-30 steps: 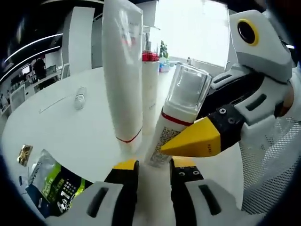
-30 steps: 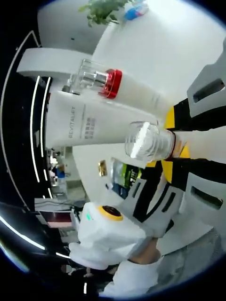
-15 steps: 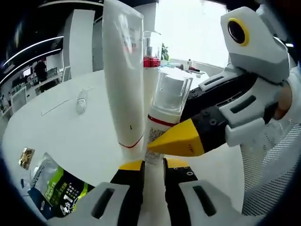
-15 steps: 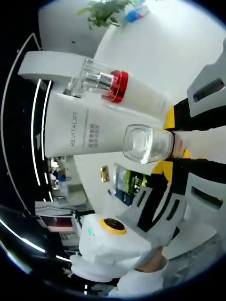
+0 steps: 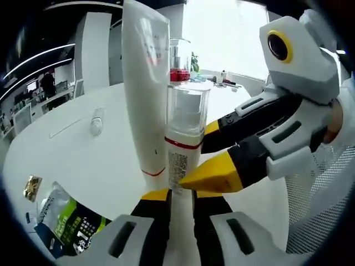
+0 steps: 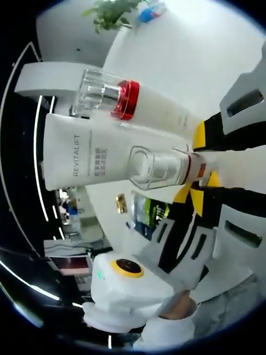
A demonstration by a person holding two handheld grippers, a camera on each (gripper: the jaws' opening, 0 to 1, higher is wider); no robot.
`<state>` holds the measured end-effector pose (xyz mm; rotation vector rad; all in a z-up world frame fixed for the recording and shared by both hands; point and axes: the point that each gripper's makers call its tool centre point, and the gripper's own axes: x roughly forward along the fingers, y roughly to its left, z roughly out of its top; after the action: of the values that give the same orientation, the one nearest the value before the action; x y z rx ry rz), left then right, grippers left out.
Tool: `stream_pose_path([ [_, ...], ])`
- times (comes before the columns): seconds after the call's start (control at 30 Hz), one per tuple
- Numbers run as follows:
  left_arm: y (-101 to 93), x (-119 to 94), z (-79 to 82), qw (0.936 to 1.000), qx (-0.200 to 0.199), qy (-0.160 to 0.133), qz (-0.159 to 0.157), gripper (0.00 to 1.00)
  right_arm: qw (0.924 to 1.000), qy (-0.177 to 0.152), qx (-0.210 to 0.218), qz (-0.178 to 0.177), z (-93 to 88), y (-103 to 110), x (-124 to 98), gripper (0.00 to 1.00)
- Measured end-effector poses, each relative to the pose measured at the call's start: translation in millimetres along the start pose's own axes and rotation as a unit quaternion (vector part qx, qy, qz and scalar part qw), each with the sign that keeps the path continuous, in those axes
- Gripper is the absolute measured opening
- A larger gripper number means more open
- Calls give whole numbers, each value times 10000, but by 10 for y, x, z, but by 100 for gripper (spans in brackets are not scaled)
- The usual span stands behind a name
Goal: Arrange the skincare products in the storage area until every visible bottle or jar stands upright without overlapping.
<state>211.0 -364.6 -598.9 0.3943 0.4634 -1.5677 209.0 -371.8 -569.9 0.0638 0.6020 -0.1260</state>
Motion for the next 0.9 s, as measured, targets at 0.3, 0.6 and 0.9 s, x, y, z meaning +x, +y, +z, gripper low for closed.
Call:
stream_pose_path([
  [0.3,-31,15,-6,10000,52,29,-20,13,10000,-14,64,-19,-1,-13,-19,20],
  [0.6,15,-59,0,10000,26,70,24,14,9998,-24,214,23,7,-50,-94,26],
  [0.9,-12,-175,84,9998,153,125,45,17,9993,-112,341,100,48,-88,-200,32],
])
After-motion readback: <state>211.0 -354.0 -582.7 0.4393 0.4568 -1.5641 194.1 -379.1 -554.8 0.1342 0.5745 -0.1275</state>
